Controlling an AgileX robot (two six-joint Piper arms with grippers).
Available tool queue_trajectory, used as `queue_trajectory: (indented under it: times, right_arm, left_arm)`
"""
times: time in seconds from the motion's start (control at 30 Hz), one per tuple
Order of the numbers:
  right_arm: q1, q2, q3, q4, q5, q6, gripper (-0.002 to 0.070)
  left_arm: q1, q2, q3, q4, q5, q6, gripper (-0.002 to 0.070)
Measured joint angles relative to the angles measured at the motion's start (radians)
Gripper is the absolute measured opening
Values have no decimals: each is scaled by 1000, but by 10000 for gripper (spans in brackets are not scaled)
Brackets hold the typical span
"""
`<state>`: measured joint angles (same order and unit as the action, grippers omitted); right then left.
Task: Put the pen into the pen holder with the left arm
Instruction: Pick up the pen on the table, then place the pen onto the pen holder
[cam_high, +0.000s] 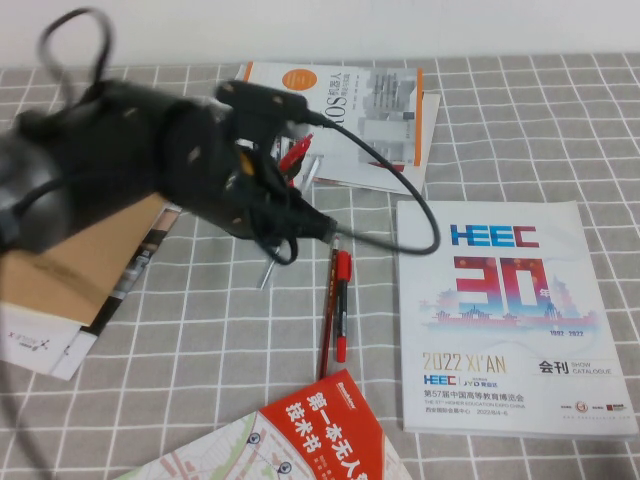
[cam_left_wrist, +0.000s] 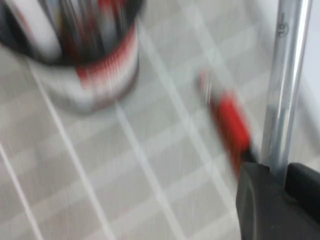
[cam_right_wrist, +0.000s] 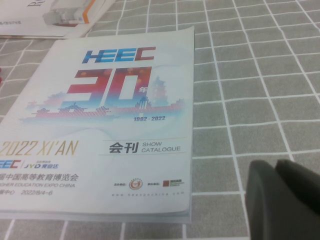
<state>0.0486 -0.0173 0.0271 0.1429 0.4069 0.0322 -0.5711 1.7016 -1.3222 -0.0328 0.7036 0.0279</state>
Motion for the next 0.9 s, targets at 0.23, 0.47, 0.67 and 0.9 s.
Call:
queue_trajectory:
  times: [0.23, 0.47, 0.67, 0.9]
  right_arm:
    - [0, 0, 0, 0, 0, 0, -13]
    - [0, 0, 0, 0, 0, 0, -13]
    - [0, 0, 0, 0, 0, 0, -13]
    - [0, 0, 0, 0, 0, 0, -13]
  left_arm:
    - [0, -175, 313, 0, -744, 2, 48]
    - [34, -117, 402, -6, -1238, 2, 48]
    - [110, -17, 402, -8, -1382, -80, 47]
    - [166, 89, 353, 44, -1404, -186, 47]
